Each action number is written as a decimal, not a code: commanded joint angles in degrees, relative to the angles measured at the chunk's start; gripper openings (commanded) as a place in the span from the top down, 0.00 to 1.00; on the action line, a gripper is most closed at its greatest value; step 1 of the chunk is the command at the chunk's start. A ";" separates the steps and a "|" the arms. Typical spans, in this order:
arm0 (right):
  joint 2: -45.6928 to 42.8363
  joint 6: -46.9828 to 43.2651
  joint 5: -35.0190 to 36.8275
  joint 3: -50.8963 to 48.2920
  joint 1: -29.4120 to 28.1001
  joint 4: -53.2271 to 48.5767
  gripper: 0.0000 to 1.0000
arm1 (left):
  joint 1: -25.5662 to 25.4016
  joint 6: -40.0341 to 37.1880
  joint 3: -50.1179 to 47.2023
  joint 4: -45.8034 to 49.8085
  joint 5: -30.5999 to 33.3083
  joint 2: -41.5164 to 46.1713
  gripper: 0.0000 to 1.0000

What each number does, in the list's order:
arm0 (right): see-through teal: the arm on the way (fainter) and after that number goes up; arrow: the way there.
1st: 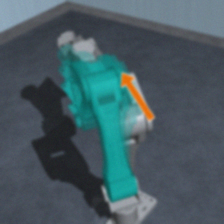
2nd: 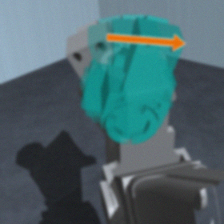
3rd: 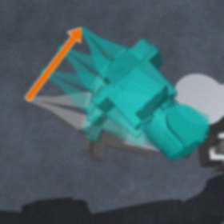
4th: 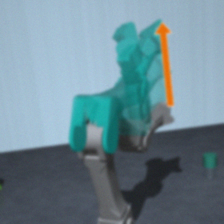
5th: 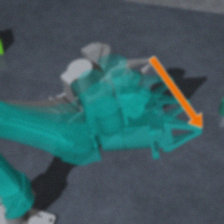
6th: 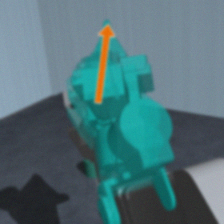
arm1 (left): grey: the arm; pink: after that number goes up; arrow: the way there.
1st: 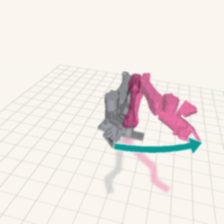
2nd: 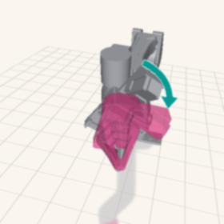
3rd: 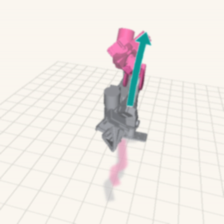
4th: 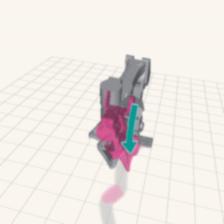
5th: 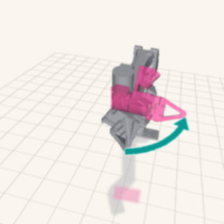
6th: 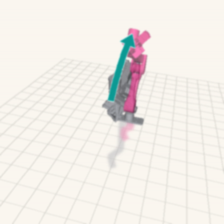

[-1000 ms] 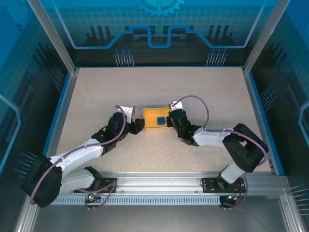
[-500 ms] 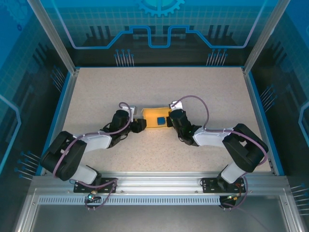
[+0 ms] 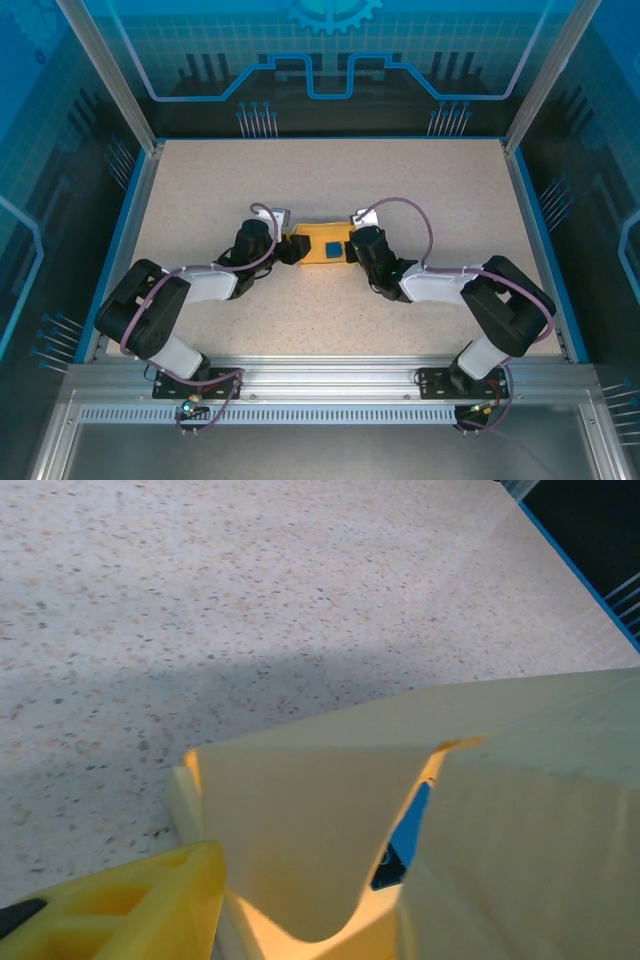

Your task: Fold the paper box

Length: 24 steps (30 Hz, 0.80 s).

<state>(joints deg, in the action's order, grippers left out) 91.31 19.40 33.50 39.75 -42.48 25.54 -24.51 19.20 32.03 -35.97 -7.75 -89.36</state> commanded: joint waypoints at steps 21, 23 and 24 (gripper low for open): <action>0.98 -0.95 0.67 -0.61 -0.94 -2.08 0.96 | 0.20 1.79 1.38 -3.63 -4.18 -4.64 0.51; 0.98 -0.85 0.61 -1.21 -1.00 -1.99 0.96 | 0.25 1.64 0.95 -3.58 -3.84 -4.34 0.51; 0.93 -0.98 0.65 -1.41 -1.11 -1.94 0.96 | 0.22 1.64 0.71 -3.50 -3.65 -4.28 0.51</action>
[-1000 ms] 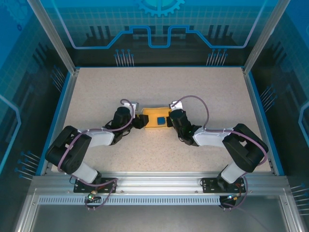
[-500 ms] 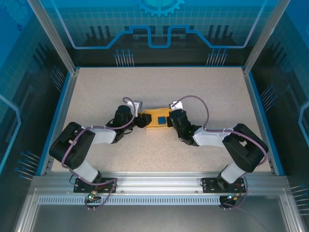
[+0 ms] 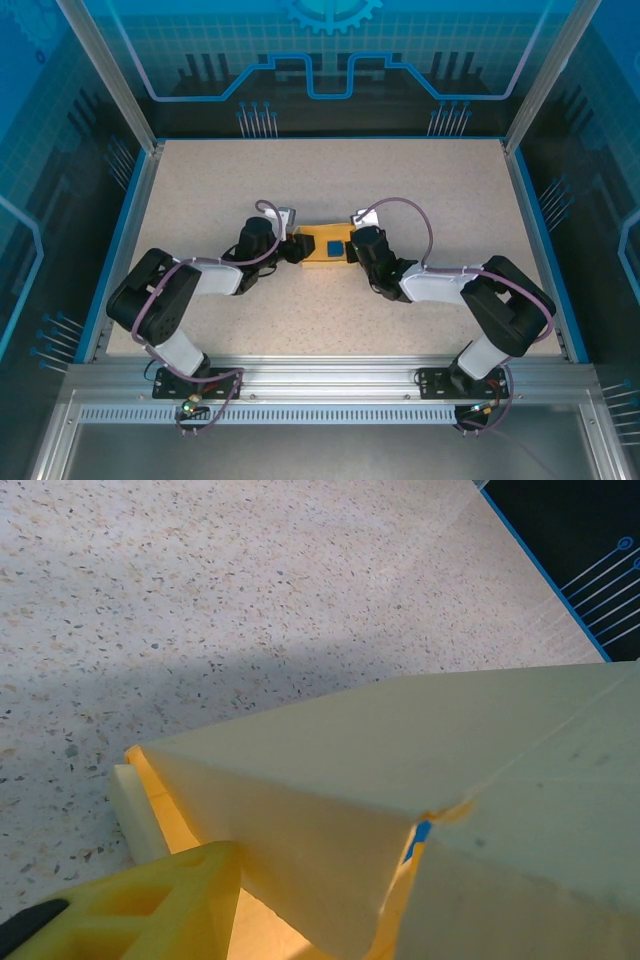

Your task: Fold the paper box

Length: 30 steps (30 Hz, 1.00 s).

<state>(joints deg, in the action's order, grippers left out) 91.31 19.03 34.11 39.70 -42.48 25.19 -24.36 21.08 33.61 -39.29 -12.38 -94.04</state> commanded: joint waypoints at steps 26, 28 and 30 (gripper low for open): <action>0.54 -0.90 4.65 -3.72 -3.91 -1.90 0.96 | 0.03 -0.95 -5.12 1.91 2.97 5.60 0.45; 0.55 -1.01 4.74 -3.60 -3.88 -1.90 0.96 | 0.02 -1.38 -5.38 2.33 3.45 6.34 0.43; 0.71 -1.16 4.65 -3.36 -3.88 -1.90 0.96 | 0.10 -1.86 -5.73 2.91 3.96 7.35 0.42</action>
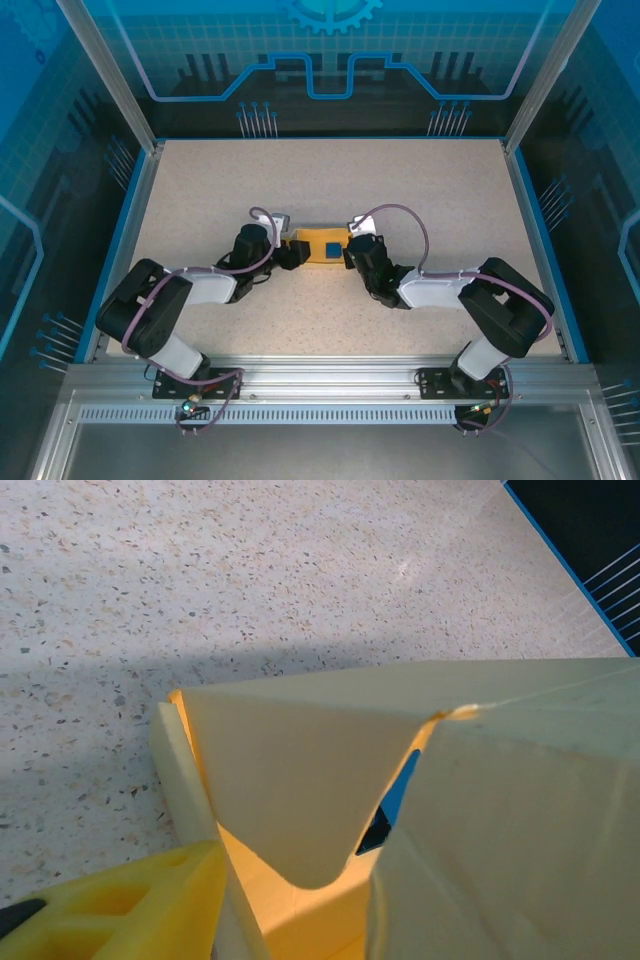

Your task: Fold the paper box

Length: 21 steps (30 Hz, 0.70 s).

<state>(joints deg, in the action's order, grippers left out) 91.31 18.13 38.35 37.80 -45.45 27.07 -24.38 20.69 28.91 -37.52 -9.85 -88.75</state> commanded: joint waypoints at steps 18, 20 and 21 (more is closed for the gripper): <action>1.86 -0.36 0.06 -0.77 -0.93 -3.78 0.96 | 0.43 -6.89 1.15 14.39 2.73 17.45 0.35; 1.86 -0.47 0.06 -0.71 -0.92 -3.95 0.96 | 0.40 -6.96 2.94 16.02 2.55 18.30 0.35; 1.86 -0.46 0.10 -0.76 -0.91 -3.85 0.96 | 0.45 -7.02 3.95 16.98 2.68 18.44 0.35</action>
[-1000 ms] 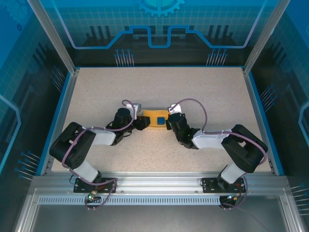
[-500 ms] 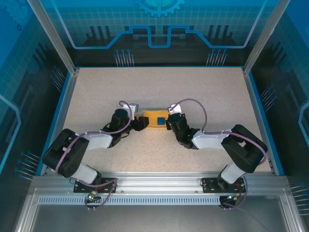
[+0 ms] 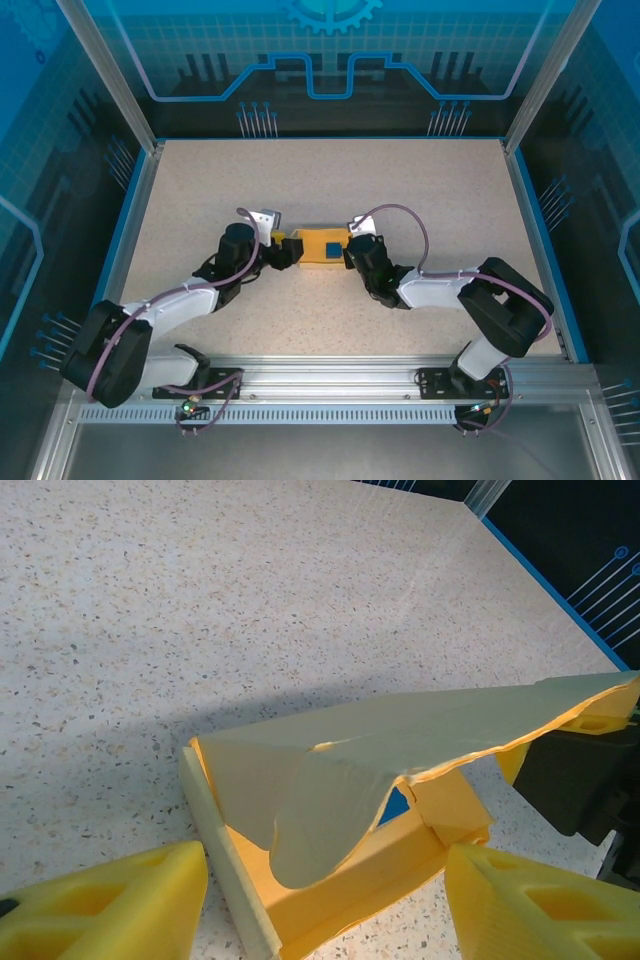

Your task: Fold the paper box

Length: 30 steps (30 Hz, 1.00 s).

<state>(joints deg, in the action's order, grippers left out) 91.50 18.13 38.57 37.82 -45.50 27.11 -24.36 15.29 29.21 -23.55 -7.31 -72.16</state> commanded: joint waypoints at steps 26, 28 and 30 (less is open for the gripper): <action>3.24 -1.08 0.28 0.23 -0.89 -3.78 0.96 | -4.28 -14.32 41.12 37.67 -2.63 -26.52 0.65; 3.33 -0.99 0.37 0.17 -0.84 -3.76 0.96 | -4.77 -14.24 40.53 37.66 -2.60 -26.55 0.65; 3.33 -0.99 0.50 0.01 -0.91 -3.74 0.96 | -5.17 -14.07 39.86 37.46 -2.46 -26.46 0.65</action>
<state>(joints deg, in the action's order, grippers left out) 92.90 17.50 39.09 38.26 -45.50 27.70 -28.99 2.76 68.55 11.33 -8.64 -97.91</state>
